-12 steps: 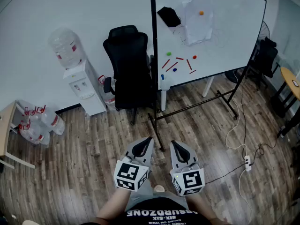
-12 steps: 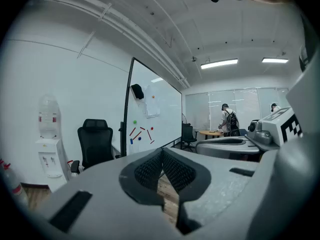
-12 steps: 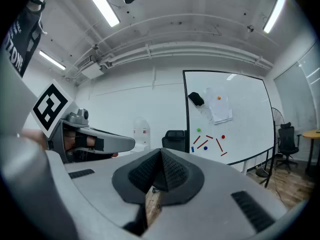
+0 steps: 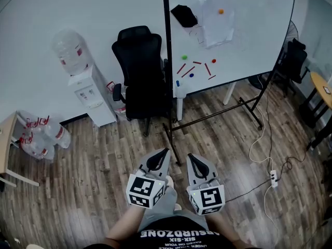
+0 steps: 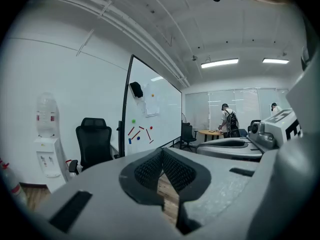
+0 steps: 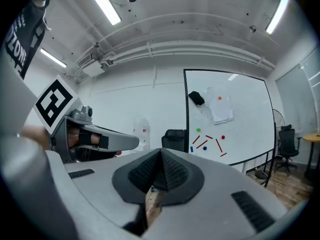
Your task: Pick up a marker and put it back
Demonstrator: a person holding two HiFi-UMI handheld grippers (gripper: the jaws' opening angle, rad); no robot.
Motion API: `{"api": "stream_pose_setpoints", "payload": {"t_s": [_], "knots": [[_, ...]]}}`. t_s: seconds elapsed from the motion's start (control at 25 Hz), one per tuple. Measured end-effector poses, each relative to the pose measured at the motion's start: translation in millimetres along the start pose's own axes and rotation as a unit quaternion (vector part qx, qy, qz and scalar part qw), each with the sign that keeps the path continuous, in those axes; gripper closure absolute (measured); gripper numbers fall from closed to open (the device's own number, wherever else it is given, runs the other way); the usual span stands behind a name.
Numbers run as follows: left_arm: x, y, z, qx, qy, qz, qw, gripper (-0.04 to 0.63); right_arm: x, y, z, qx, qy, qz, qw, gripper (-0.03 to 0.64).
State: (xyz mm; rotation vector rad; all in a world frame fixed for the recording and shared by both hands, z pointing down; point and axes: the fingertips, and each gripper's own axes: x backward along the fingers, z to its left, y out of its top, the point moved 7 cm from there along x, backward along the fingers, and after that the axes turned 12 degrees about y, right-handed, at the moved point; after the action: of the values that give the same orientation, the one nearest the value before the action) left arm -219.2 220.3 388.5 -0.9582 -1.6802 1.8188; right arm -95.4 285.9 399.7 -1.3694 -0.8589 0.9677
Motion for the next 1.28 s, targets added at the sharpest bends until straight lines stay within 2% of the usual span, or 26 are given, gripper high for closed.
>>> {"api": "stream_pose_setpoints", "payload": {"t_s": [0.48,0.56,0.64,0.76,1.04,1.28], "knots": [[-54,4,20,0.003,-0.018,-0.003,0.9998,0.583,-43,-11,-37,-0.009,-0.004,0.011,1.0,0.62],[-66,7,25,0.003,-0.018,-0.007,0.9998,0.547,-53,-14,-44,-0.012,-0.003,0.014,1.0,0.62],[-81,11,31,0.003,-0.016,-0.014,0.9998,0.461,-63,-16,-54,-0.014,-0.004,0.015,1.0,0.62],[-106,18,42,-0.002,-0.007,-0.026,0.9996,0.401,-80,-17,-74,-0.014,-0.008,0.018,1.0,0.62],[-165,29,68,-0.004,0.008,-0.023,0.9997,0.378,-119,-11,-118,-0.006,-0.013,0.021,1.0,0.62],[-211,37,79,-0.009,0.006,-0.02,0.9997,0.377,-143,-15,-151,-0.006,-0.023,0.028,0.999,0.62]]}}
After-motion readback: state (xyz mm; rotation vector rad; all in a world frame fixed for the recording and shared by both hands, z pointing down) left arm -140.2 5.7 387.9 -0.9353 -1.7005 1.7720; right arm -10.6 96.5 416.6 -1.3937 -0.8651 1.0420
